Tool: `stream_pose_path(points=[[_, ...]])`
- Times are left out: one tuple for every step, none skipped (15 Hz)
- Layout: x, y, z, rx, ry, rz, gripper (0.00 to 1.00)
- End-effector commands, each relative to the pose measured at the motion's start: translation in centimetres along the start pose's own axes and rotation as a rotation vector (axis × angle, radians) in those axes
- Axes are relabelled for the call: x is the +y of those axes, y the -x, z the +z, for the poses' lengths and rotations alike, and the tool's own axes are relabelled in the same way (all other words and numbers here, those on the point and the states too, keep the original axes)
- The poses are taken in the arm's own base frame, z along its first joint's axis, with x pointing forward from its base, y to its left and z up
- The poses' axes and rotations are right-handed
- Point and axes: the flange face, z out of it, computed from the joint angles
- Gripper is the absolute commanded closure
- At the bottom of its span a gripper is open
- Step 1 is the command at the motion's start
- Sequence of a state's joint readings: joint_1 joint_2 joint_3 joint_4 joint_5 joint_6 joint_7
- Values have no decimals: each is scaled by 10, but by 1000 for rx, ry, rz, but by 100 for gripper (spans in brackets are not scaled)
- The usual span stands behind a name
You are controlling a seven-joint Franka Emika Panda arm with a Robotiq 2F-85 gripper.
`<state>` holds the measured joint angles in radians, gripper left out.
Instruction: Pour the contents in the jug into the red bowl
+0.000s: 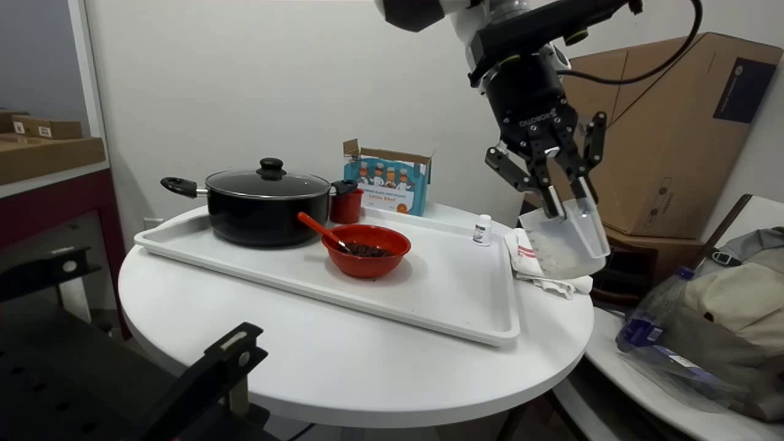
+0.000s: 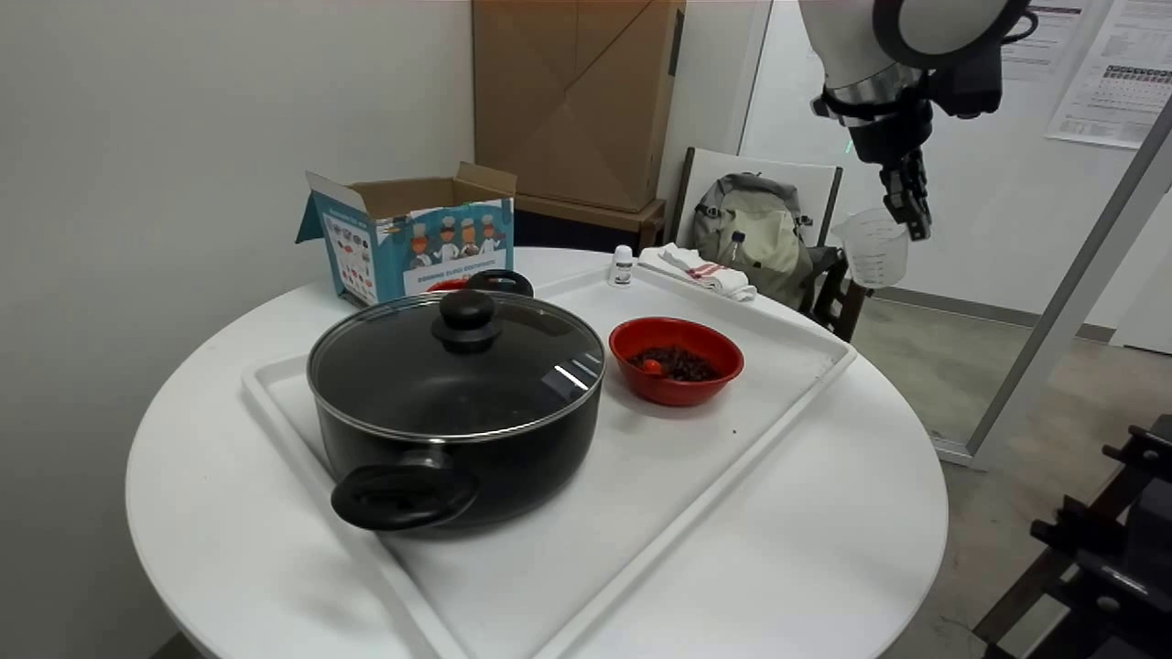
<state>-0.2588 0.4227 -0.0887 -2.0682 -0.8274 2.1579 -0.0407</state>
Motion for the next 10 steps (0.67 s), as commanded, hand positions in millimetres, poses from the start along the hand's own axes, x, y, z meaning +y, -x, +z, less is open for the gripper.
stream_pose_path(points=[[4, -18, -9, -16, -214, 18, 91], [3, -21, -10, -16, -277, 24, 91], [2, -24, -11, -16, -340, 31, 91], [0, -26, -10, -14, -401, 38, 91], [-4, -28, -8, -10, -462, 44, 91], [-8, -31, -6, -7, -522, 55, 90], [-12, -34, -1, -3, -579, 69, 90], [-16, -37, 3, 2, -636, 82, 90], [-21, -40, 12, 13, -690, 99, 90], [-25, -44, 19, 27, -743, 113, 90]])
